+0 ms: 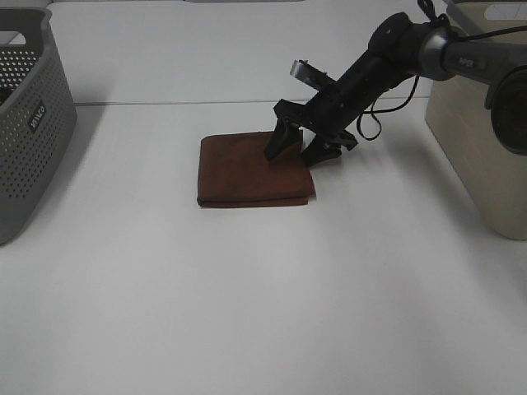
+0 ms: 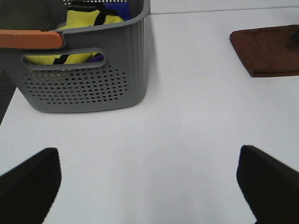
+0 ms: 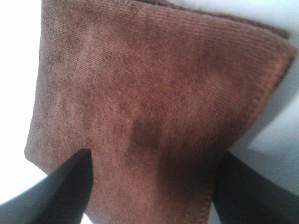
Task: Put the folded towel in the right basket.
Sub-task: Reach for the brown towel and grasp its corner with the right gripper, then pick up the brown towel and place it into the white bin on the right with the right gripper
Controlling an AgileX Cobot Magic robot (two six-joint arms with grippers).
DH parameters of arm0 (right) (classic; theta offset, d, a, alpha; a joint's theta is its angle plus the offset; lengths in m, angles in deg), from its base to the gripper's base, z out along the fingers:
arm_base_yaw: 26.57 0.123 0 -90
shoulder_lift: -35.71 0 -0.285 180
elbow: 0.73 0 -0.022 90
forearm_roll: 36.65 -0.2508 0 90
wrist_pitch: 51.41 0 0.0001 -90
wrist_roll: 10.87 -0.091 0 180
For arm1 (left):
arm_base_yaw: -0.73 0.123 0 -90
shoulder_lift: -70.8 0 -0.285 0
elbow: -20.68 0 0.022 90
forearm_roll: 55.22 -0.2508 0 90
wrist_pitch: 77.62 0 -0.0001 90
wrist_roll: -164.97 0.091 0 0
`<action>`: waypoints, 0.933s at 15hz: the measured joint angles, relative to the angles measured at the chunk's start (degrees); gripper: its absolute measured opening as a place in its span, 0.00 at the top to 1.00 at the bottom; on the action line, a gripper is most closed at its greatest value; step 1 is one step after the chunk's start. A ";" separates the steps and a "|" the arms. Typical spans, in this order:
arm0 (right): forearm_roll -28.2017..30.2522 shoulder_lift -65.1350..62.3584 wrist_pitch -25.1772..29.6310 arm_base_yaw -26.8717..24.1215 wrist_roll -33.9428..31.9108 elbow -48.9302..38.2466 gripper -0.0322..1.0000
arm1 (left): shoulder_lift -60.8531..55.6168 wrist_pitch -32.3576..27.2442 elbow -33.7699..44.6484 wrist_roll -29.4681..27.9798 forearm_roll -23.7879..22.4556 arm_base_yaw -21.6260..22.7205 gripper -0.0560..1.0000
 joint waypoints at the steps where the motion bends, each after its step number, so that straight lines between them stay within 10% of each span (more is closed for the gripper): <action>1: -0.06 0.40 -0.63 0.29 0.00 0.00 0.40 | 0.00 0.00 0.00 0.00 0.00 0.00 0.03; 4: 0.29 0.97 -0.80 0.34 0.06 0.00 0.85 | 0.00 0.00 0.00 0.00 0.00 0.00 0.03; 14: 1.89 -12.72 0.06 0.34 1.89 -0.17 0.88 | 0.00 0.00 0.00 0.00 0.00 0.00 0.03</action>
